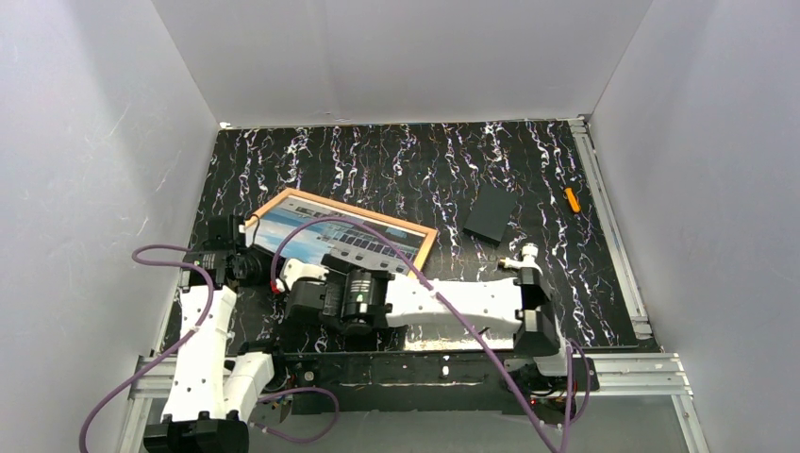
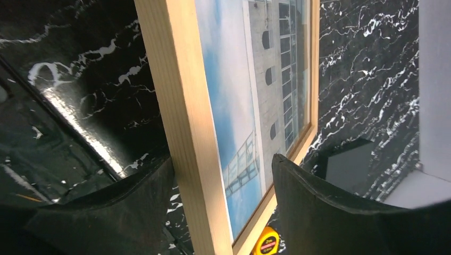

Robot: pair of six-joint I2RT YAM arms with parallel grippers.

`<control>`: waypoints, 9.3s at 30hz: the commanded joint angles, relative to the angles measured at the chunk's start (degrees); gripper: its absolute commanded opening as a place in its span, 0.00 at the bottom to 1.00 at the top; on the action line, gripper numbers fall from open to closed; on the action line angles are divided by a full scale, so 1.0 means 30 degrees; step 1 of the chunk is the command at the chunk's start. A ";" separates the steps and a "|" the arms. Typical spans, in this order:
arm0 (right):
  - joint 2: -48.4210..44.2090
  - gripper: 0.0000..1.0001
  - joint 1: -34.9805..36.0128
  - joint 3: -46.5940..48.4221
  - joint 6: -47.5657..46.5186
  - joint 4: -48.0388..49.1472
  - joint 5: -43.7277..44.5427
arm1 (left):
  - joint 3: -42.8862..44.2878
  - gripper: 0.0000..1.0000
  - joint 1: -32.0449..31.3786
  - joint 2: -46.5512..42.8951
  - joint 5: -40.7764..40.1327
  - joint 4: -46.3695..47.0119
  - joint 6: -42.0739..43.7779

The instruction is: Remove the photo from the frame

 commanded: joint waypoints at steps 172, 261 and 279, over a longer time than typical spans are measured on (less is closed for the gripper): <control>0.2568 0.93 -3.4427 -0.3634 -0.0001 0.8444 -1.3251 | -0.0941 0.98 -0.3263 0.6657 0.9341 0.4168 1.0214; -1.3967 0.01 -0.5164 -2.3141 1.4033 2.0764 -1.3839 | -0.8113 0.53 -1.5077 -0.0197 0.1095 1.5436 -0.3546; -1.4695 0.68 -0.3435 -2.2662 1.4419 1.8424 -0.9401 | -0.7813 0.00 -1.5064 -0.1132 0.0728 1.1808 -0.9934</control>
